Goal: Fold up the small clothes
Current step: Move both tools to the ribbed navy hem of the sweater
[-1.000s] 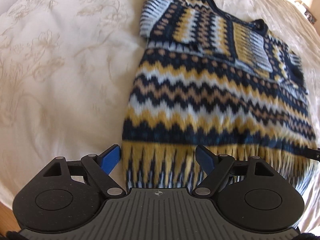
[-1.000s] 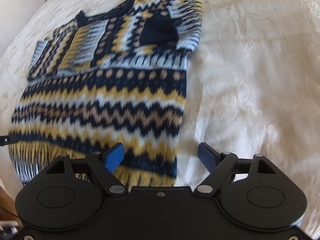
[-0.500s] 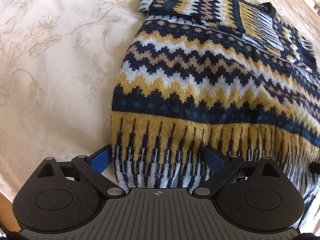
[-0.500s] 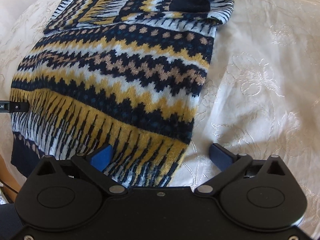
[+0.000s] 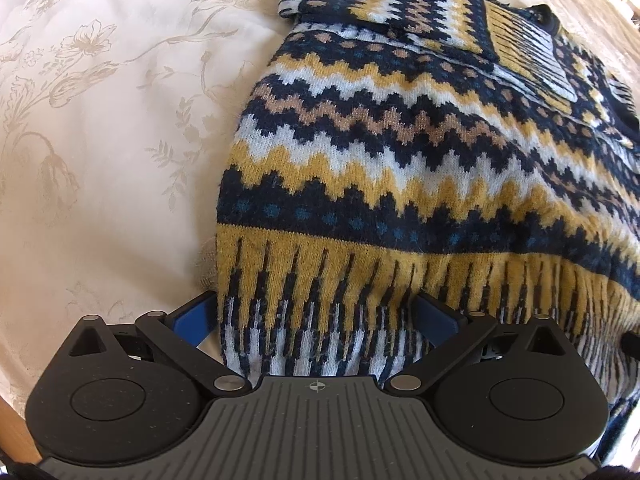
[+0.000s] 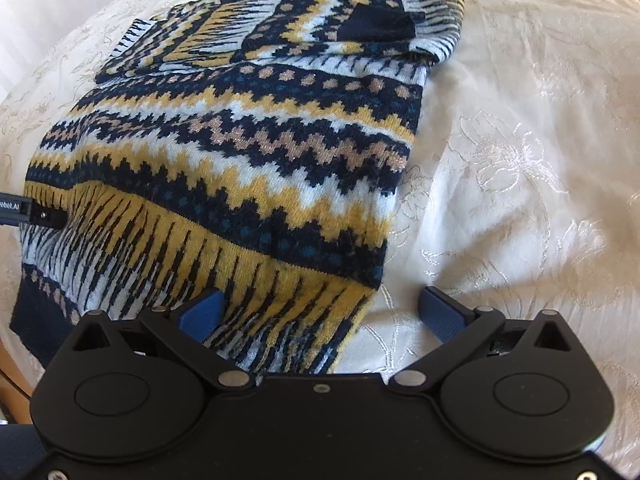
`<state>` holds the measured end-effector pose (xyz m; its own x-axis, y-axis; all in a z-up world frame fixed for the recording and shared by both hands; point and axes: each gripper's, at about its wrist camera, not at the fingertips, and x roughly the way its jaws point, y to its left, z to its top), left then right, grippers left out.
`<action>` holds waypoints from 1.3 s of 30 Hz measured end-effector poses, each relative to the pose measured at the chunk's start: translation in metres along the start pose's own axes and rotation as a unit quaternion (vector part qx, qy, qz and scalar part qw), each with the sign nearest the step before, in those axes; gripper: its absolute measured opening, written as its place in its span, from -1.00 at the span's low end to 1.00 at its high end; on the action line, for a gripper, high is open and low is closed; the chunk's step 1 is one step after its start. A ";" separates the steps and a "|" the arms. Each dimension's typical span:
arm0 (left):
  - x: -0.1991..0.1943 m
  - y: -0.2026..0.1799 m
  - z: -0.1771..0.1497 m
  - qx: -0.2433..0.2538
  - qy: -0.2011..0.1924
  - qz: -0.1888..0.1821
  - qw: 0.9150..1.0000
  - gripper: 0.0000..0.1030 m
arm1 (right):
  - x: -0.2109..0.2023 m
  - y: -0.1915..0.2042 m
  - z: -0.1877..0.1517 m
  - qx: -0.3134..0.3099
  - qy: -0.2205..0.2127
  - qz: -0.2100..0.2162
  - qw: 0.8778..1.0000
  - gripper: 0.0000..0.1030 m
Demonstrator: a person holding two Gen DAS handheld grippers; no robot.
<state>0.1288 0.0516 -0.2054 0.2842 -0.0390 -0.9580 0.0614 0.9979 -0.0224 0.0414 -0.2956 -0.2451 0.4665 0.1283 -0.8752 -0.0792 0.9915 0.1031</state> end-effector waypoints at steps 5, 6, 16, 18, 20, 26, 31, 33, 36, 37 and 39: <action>-0.001 0.003 -0.006 -0.004 -0.017 -0.005 1.000 1.00 | 0.000 0.000 -0.001 0.006 -0.014 -0.005 1.000 1.00; -0.001 0.003 -0.007 -0.004 -0.018 -0.005 1.000 1.00 | -0.001 0.001 -0.001 0.005 -0.015 -0.007 1.000 1.00; -0.018 0.015 -0.012 0.004 -0.021 -0.040 0.999 0.82 | -0.016 0.009 -0.005 0.028 -0.012 -0.022 0.999 0.99; -0.027 0.019 -0.022 0.012 -0.027 -0.050 0.998 0.73 | -0.024 0.011 -0.013 0.040 -0.020 -0.020 0.999 0.99; -0.035 0.024 -0.035 0.023 -0.030 -0.058 0.998 0.71 | -0.032 0.013 -0.025 0.054 -0.026 -0.012 0.998 0.99; -0.044 0.038 -0.076 0.040 -0.028 -0.051 0.998 0.68 | -0.048 0.022 -0.059 0.085 -0.028 0.002 0.996 0.99; -0.042 0.049 -0.099 0.044 -0.021 -0.046 0.998 0.59 | -0.055 0.029 -0.080 0.101 -0.015 0.031 0.994 0.96; -0.041 0.050 -0.101 0.046 -0.024 -0.048 0.998 0.58 | -0.057 0.033 -0.086 0.103 -0.012 0.036 0.994 0.90; -0.039 0.050 -0.098 0.046 -0.026 -0.054 0.997 0.58 | -0.059 0.040 -0.092 0.106 -0.016 0.036 0.994 0.90; -0.038 0.050 -0.097 0.048 -0.027 -0.057 0.997 0.58 | -0.060 0.042 -0.093 0.108 -0.017 0.036 0.993 0.90; -0.035 0.047 -0.093 0.056 -0.027 -0.059 0.996 0.58 | -0.061 0.045 -0.094 0.109 -0.019 0.035 0.993 0.90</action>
<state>0.0324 0.1044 -0.1992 0.3201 -0.1611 -0.9336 0.2033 0.9742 -0.0984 -0.0734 -0.2607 -0.2320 0.4990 0.1946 -0.8445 0.0785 0.9603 0.2677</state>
